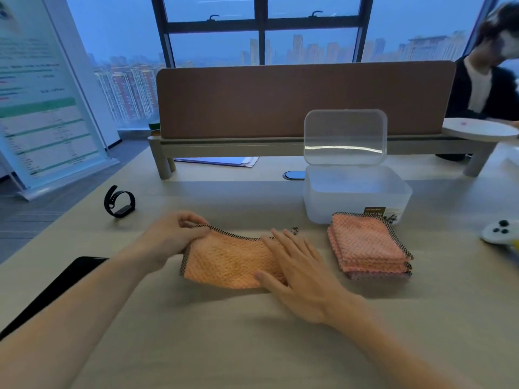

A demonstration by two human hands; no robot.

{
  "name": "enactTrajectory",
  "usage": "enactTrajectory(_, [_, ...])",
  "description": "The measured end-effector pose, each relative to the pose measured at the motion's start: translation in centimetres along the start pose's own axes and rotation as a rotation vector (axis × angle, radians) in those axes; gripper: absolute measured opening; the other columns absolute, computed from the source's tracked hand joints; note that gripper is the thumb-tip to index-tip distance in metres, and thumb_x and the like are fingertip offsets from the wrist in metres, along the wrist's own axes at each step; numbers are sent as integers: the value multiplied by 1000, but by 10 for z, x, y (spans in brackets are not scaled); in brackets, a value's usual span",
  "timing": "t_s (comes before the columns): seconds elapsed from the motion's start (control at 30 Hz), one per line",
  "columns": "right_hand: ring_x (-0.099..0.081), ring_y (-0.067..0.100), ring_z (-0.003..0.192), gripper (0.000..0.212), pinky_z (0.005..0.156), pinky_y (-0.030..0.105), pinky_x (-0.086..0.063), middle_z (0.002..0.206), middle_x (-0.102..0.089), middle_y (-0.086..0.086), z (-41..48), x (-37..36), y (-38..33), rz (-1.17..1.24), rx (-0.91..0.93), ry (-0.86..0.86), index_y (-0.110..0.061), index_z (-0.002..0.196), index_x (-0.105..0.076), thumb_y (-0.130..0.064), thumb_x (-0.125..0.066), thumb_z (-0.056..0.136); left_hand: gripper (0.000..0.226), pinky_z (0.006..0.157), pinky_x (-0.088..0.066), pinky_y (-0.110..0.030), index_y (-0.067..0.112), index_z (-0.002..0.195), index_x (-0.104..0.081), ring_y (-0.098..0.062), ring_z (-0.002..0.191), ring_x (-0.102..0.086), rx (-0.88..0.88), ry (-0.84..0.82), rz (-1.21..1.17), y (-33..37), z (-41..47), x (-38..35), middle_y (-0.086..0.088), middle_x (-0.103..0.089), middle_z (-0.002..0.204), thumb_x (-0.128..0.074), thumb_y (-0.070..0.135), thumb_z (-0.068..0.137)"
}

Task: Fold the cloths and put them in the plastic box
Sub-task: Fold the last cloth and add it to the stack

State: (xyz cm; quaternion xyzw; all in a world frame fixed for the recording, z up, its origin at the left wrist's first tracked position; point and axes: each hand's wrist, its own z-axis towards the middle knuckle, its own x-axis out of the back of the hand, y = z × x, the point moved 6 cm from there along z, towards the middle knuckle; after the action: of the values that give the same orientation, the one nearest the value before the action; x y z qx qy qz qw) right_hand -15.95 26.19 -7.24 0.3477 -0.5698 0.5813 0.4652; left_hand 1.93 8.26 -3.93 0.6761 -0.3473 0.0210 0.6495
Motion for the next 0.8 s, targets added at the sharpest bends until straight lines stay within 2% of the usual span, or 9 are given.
enactTrajectory(0.1, [2, 8, 156, 70, 126, 30, 0, 170, -6, -10, -6, 2, 7, 34, 25, -15, -32, 161, -13, -63, -31, 101, 18, 65, -55, -28, 7, 108, -70, -21, 85, -66, 52, -61, -90, 27, 0, 1, -13, -68, 102, -74, 8, 90])
enactTrajectory(0.23, [-19, 3, 150, 61, 122, 21, -16, 163, -26, -15, -21, 7, 9, 59, 88, 117, -31, 158, -29, -56, -37, 103, 20, 60, -58, -24, 5, 108, -69, -19, 79, -67, 16, -132, -27, 60, 2, -27, -11, -68, 95, -76, 9, 89])
enactTrajectory(0.33, [-41, -1, 131, 49, 112, 18, -35, 140, -47, -20, -35, 7, 12, 101, 68, 218, -31, 146, -50, -51, -44, 101, 17, 52, -53, -22, 7, 100, -68, -19, 67, -61, -25, -156, 38, 72, 7, -62, -12, -66, 85, -78, 11, 87])
enactTrajectory(0.4, [-52, -4, 112, 39, 98, 19, -46, 121, -54, -22, -42, 7, 19, 178, 11, 303, -32, 134, -60, -47, -51, 99, 18, 53, -49, -25, 10, 95, -66, -18, 61, -58, -42, -184, 87, 76, 10, -88, -13, -65, 83, -81, 16, 85])
enactTrajectory(0.47, [-58, -1, 95, 34, 85, 20, -50, 104, -60, -22, -45, 9, 25, 275, -50, 393, -30, 124, -66, -46, -56, 96, 23, 55, -52, -27, 12, 94, -63, -19, 62, -61, -36, -215, 107, 77, 9, -113, -11, -66, 82, -81, 23, 86])
enactTrajectory(0.57, [-63, 7, 77, 25, 69, 21, -51, 84, -67, -18, -45, 15, 31, 428, -108, 476, -39, 109, -64, -51, -63, 88, 37, 58, -62, -28, 10, 107, -58, -18, 68, -75, 13, -280, 69, 70, 3, -140, -9, -70, 94, -78, 35, 88])
enactTrajectory(0.63, [-64, 7, 75, 40, 65, 16, -48, 82, -69, -15, -42, 15, 35, 504, -165, 463, -43, 114, -59, -62, -66, 79, 38, 66, -66, -34, 13, 112, -58, -21, 76, -78, -28, -269, 55, 65, 6, -140, -9, -69, 102, -76, 37, 89])
enactTrajectory(0.7, [-64, 5, 74, 60, 68, 15, -49, 83, -69, -14, -38, 13, 39, 511, -231, 425, -41, 125, -56, -70, -67, 73, 24, 69, -64, -33, 15, 109, -62, -20, 82, -76, -169, -167, 99, 65, 13, -122, -4, -67, 102, -73, 28, 92])
enactTrajectory(0.8, [-62, 0, 73, 69, 72, 24, -55, 84, -66, -16, -33, 13, 38, 420, -266, 401, -37, 126, -58, -77, -65, 69, 15, 79, -55, -26, 24, 105, -68, -15, 98, -69, -442, -136, 449, 64, 19, -95, 9, -68, 101, -71, 19, 92])
